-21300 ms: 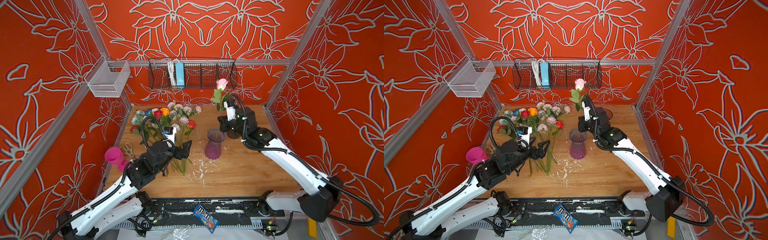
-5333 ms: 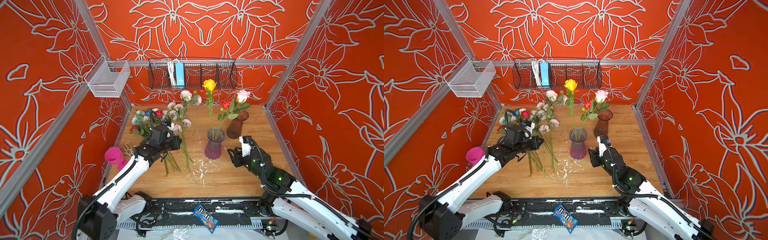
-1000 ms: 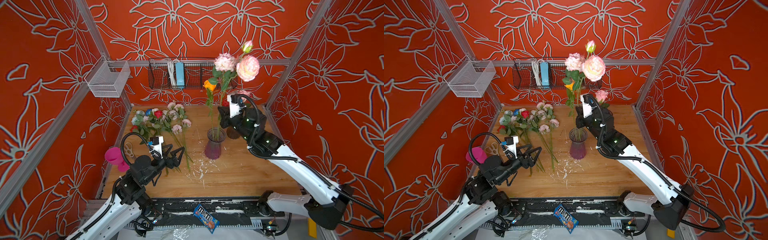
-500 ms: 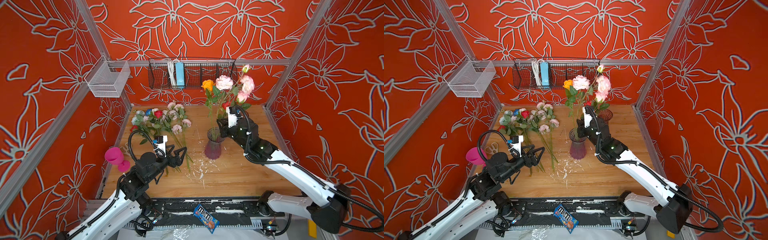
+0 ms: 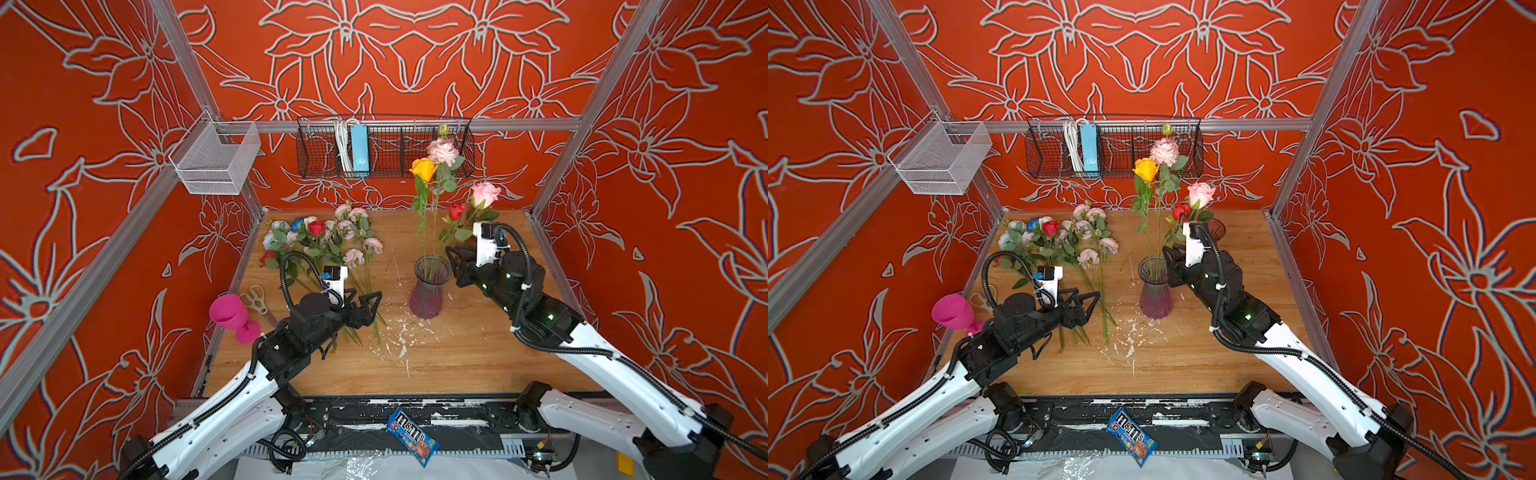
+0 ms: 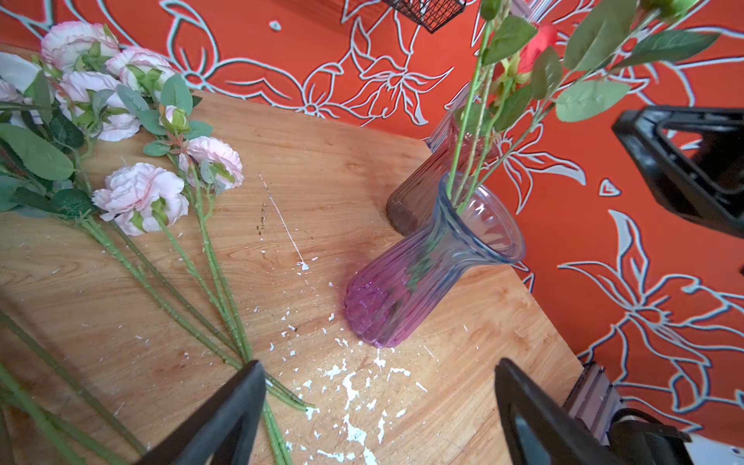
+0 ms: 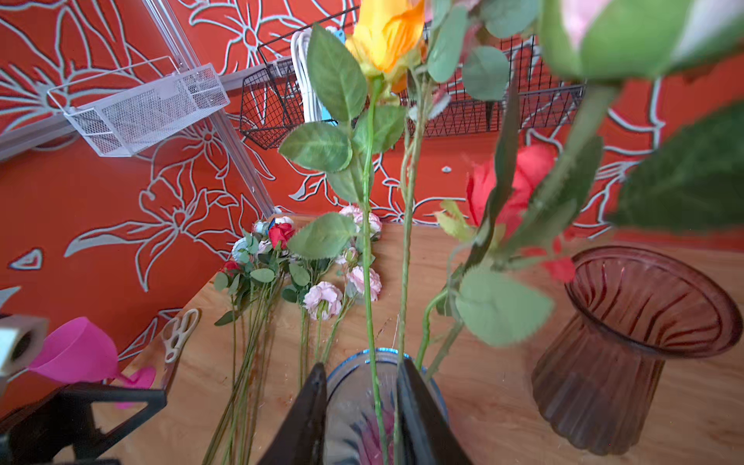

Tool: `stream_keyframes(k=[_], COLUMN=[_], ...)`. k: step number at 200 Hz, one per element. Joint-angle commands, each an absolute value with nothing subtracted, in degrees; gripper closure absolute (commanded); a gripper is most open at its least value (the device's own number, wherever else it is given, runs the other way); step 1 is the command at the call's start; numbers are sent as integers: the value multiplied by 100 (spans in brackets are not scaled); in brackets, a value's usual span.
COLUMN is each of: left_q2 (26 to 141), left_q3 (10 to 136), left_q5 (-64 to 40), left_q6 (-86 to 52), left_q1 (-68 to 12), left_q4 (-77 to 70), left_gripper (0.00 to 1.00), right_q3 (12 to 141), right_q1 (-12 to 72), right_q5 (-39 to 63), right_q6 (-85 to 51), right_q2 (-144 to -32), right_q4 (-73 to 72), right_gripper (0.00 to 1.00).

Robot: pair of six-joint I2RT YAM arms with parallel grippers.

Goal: Arrange flowers in a vase
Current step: Place the flower in the vase, then move the flowers to the top-center of the table.

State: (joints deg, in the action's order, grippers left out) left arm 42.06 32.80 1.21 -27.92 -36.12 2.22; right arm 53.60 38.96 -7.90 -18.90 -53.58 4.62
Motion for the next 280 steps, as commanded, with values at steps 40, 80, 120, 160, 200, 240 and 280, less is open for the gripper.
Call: stream_keyframes(k=[40,80,120,160,200,240,280], left_q2=[5708,7631,9210,9998,10429,10652,10780], left_q3=[3954,5149,6205,6644,7031,7022,6997], left_q5=[1097,1365,785,611,744,370,86], left_q6=[-2862,-2936,-2949,-2863,-2705,-2758,-2825], left_q1=[-3639,-3509,-3034,-2678,-2575,-2553,-2558], left_q4=[744,1756,2388,2497,2707,2603,2602], left_gripper=[12,17,37,54,70,68,69], right_q3=[4596,3991,3394,3202,3065,3013,2944], right_q1=[3902,3902,3900,3894,3894,3894,3894], right_q5=[-837,-1025,-1116,-1208,-1243,-1296,-1318], right_q6=[-2270,-2479,-2733,-2743,-2694,-2611,-2584], right_q2=[-4107,-3500,-3103,-2996,-3020,-3096,-3119], right_q4=[990,1428,1633,1763,1650,1573,1534], right_gripper=[68,66,65,64,64,64,64])
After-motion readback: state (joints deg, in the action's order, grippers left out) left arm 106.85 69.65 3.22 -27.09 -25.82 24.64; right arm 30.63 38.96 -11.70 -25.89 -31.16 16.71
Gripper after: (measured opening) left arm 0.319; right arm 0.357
